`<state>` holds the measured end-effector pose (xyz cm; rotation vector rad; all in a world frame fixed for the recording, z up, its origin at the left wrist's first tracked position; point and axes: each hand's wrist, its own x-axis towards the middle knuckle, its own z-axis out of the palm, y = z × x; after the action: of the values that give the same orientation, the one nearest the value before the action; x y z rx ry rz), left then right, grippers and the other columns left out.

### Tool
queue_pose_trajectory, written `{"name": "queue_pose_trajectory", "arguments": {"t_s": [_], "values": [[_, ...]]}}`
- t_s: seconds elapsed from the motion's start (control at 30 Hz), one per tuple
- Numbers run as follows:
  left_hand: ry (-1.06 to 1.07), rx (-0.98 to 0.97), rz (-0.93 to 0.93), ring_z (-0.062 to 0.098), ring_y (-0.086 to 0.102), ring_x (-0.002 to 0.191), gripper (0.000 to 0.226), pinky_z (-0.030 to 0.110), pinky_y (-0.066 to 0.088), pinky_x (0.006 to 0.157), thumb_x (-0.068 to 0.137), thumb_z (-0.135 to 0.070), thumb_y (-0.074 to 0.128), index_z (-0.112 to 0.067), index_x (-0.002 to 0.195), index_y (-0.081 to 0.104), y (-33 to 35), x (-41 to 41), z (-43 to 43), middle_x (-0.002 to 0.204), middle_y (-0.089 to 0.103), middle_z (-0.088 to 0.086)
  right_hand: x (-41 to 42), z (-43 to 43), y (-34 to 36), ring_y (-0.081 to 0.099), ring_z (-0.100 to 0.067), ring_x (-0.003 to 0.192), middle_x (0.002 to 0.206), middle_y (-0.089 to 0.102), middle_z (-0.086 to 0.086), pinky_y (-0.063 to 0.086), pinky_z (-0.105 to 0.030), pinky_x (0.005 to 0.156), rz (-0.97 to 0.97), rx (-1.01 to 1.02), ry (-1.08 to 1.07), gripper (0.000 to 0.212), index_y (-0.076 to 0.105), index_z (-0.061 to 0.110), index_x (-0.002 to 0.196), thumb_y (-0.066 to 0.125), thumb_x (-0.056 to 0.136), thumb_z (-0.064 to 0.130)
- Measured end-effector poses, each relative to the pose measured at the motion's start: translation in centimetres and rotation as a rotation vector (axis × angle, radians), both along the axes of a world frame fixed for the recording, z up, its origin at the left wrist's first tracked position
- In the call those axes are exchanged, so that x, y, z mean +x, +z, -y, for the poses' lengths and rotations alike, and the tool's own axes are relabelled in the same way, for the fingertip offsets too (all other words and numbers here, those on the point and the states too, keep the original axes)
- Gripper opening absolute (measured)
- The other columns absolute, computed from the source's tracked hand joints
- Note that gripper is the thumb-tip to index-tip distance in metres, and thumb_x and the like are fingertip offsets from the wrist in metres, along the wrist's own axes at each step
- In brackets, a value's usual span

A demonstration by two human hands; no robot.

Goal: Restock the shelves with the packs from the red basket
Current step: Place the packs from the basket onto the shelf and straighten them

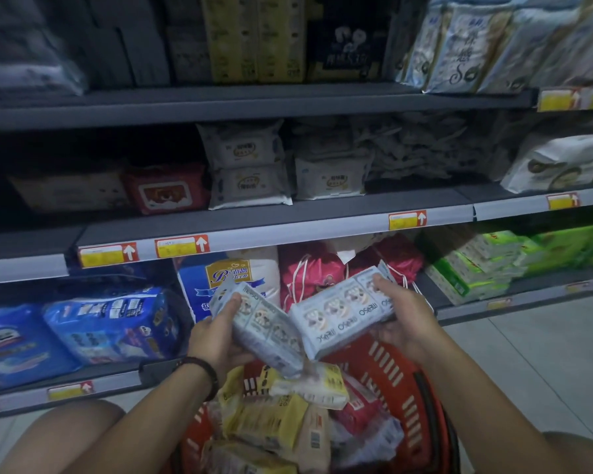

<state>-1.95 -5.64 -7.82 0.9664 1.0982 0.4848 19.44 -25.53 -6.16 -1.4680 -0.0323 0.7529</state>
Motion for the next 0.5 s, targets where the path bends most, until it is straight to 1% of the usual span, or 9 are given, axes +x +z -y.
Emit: {"name": "queue_pose_trajectory", "arguments": {"t_s": [0.07,0.1,0.17,0.23,0.3,0.37,0.43,0.5], "values": [[-0.007,-0.014,0.017,0.040,0.079,0.087,0.048,0.063,0.062,0.081,0.094,-0.044,0.070,-0.003,0.118,0.065,0.3,0.1,0.2,0.095,0.080,0.019,-0.8,-0.6,0.0,0.076,-0.038,0.100,0.107,0.080,-0.021,0.060,-0.047,0.081,-0.093,0.052,-0.007,0.031,0.071,0.005,0.111,0.071,0.099,0.034],[-0.013,-0.021,0.029,0.039,0.079,0.087,0.044,0.061,0.062,0.081,0.096,-0.043,0.068,-0.004,0.117,0.066,0.5,0.2,0.4,0.094,0.080,0.019,-1.3,-0.9,-0.1,0.076,-0.036,0.094,0.103,0.081,-0.019,0.061,-0.044,0.077,-0.140,0.073,0.010,0.029,0.071,0.006,0.111,0.070,0.100,0.032],[-0.030,-0.048,0.073,0.037,0.079,0.083,0.040,0.054,0.064,0.074,0.097,-0.043,0.067,-0.007,0.114,0.067,0.9,0.5,0.9,0.093,0.081,0.017,-2.3,-1.8,-0.5,0.072,-0.030,0.082,0.093,0.080,-0.015,0.059,-0.036,0.065,-0.218,0.111,0.049,0.027,0.070,0.007,0.111,0.069,0.101,0.031],[-0.031,-0.079,0.111,0.035,0.079,0.078,0.040,0.049,0.064,0.065,0.096,-0.045,0.067,-0.010,0.115,0.068,1.2,0.9,1.4,0.096,0.079,0.016,-3.1,-2.7,-0.9,0.072,-0.026,0.078,0.090,0.080,-0.013,0.057,-0.034,0.063,-0.263,0.142,0.076,0.027,0.069,0.006,0.113,0.068,0.101,0.030],[-0.030,-0.105,0.132,0.032,0.080,0.077,0.046,0.049,0.064,0.065,0.093,-0.051,0.068,-0.014,0.119,0.069,1.6,1.3,1.8,0.104,0.078,0.015,-3.5,-3.6,-1.3,0.073,-0.024,0.076,0.094,0.080,-0.014,0.060,-0.032,0.061,-0.267,0.172,0.118,0.029,0.070,0.004,0.116,0.070,0.099,0.027],[-0.040,-0.127,0.157,0.031,0.080,0.081,0.051,0.050,0.064,0.067,0.091,-0.057,0.067,-0.017,0.122,0.070,1.7,1.5,1.8,0.107,0.080,0.012,-3.8,-4.3,-1.5,0.075,-0.023,0.075,0.097,0.080,-0.015,0.061,-0.032,0.060,-0.242,0.189,0.171,0.029,0.070,0.001,0.115,0.073,0.095,0.023],[-0.042,-0.135,0.167,0.031,0.080,0.085,0.052,0.052,0.064,0.071,0.090,-0.059,0.067,-0.018,0.121,0.071,1.8,1.5,1.5,0.102,0.081,0.010,-3.8,-4.6,-1.5,0.075,-0.026,0.076,0.098,0.079,-0.018,0.061,-0.033,0.062,-0.190,0.196,0.190,0.031,0.070,-0.003,0.114,0.075,0.093,0.020],[-0.034,-0.118,0.145,0.033,0.080,0.086,0.051,0.055,0.063,0.075,0.092,-0.058,0.066,-0.016,0.121,0.070,1.8,1.6,1.2,0.098,0.082,0.012,-3.1,-4.5,-1.2,0.075,-0.033,0.083,0.102,0.079,-0.022,0.059,-0.038,0.063,-0.116,0.205,0.155,0.038,0.069,-0.007,0.118,0.079,0.089,0.016]]}}
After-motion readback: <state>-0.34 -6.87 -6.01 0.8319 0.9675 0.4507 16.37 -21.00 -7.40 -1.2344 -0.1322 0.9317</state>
